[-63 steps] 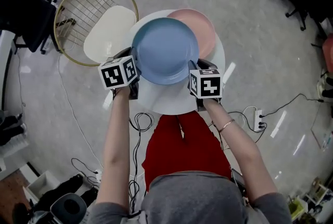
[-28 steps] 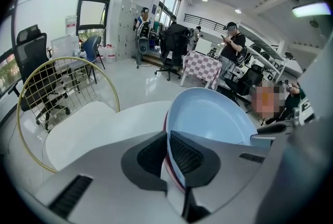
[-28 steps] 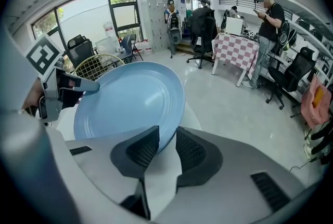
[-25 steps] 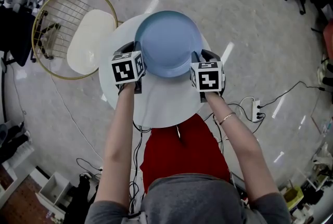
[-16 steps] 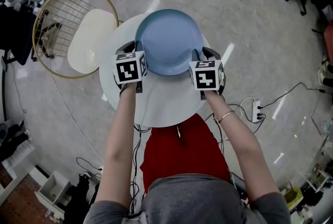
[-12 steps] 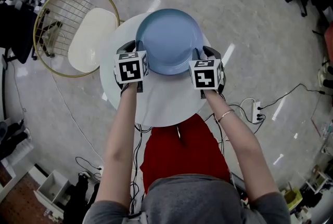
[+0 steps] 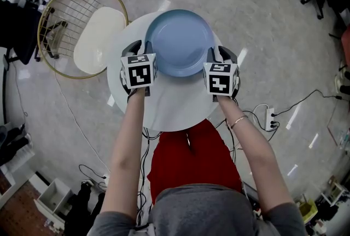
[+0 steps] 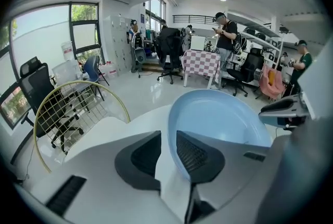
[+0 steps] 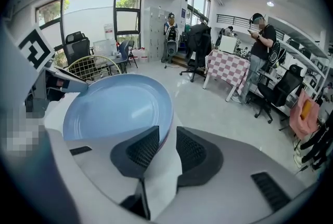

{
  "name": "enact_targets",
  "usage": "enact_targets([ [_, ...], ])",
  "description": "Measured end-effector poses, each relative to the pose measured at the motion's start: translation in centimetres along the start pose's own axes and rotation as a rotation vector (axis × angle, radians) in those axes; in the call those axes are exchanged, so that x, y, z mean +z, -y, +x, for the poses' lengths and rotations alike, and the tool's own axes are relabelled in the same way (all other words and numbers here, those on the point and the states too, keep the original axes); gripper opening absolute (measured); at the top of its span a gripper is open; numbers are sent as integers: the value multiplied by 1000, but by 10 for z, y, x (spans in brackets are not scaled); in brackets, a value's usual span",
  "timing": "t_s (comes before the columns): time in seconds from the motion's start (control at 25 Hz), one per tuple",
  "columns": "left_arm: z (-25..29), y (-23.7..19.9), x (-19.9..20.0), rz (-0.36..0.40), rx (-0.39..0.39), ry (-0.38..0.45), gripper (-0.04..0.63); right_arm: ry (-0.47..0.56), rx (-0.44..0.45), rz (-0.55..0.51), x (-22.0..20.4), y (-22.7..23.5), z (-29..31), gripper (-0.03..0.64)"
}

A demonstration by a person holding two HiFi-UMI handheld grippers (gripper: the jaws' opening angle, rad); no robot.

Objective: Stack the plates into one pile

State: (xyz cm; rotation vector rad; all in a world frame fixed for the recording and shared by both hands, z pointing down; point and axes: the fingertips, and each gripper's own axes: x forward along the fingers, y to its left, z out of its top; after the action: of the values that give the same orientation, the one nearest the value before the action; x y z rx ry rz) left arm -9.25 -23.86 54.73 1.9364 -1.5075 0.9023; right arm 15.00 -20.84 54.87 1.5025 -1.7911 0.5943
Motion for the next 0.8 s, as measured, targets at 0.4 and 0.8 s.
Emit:
enact_targets([
  [0.4,-33,0,11,1,5,86,48,150,59,15,29,-9,-38,107],
  [0.8,-83,5,6,-38,-30,188,20,265,129,18,37,-36,-88,58],
])
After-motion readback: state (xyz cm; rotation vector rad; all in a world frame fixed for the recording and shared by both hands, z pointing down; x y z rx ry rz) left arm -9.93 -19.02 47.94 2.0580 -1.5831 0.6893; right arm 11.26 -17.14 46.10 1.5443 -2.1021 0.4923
